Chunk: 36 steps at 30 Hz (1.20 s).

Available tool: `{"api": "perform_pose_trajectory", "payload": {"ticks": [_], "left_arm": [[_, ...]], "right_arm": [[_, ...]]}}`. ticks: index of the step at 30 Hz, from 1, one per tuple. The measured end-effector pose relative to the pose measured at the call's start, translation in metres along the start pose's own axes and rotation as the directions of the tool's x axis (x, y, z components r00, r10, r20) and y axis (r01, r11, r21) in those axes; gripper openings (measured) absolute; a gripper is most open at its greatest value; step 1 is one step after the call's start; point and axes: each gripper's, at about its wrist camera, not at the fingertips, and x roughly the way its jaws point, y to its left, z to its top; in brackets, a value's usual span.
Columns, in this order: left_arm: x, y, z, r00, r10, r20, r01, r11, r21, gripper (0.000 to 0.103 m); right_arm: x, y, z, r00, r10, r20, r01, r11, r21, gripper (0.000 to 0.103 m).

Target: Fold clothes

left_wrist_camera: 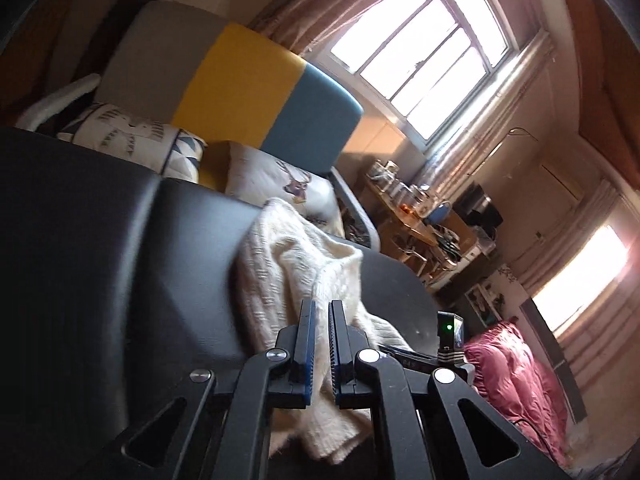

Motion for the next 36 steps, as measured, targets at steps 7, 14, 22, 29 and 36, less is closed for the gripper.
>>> {"api": "perform_pose_trajectory", "payload": {"ticks": [7, 14, 22, 29, 36], "left_arm": [[-0.027, 0.066, -0.014, 0.972, 0.236, -0.017, -0.237, 0.971, -0.042, 0.006], [0.022, 0.025, -0.024, 0.953, 0.287, -0.095, -0.256, 0.933, 0.253, 0.04], [0.111, -0.012, -0.005, 0.964, 0.177, -0.196, -0.095, 0.924, 0.371, 0.059], [0.168, -0.024, 0.0, 0.93, 0.107, -0.352, 0.046, 0.915, 0.4, 0.068], [0.195, -0.03, -0.015, 0.9, 0.152, -0.408, 0.034, 0.91, 0.414, 0.007]], "right_arm": [[-0.004, -0.014, -0.021, 0.993, 0.067, 0.098, -0.071, 0.997, 0.035, 0.034], [-0.003, -0.031, -0.033, 0.974, 0.156, 0.163, -0.17, 0.983, 0.075, 0.034], [-0.006, -0.018, -0.032, 0.978, 0.126, 0.166, -0.133, 0.991, 0.033, 0.034], [-0.004, -0.019, -0.031, 0.976, 0.139, 0.17, -0.147, 0.989, 0.034, 0.034], [-0.003, -0.008, -0.031, 0.987, 0.081, 0.141, -0.078, 0.997, -0.027, 0.034]]}}
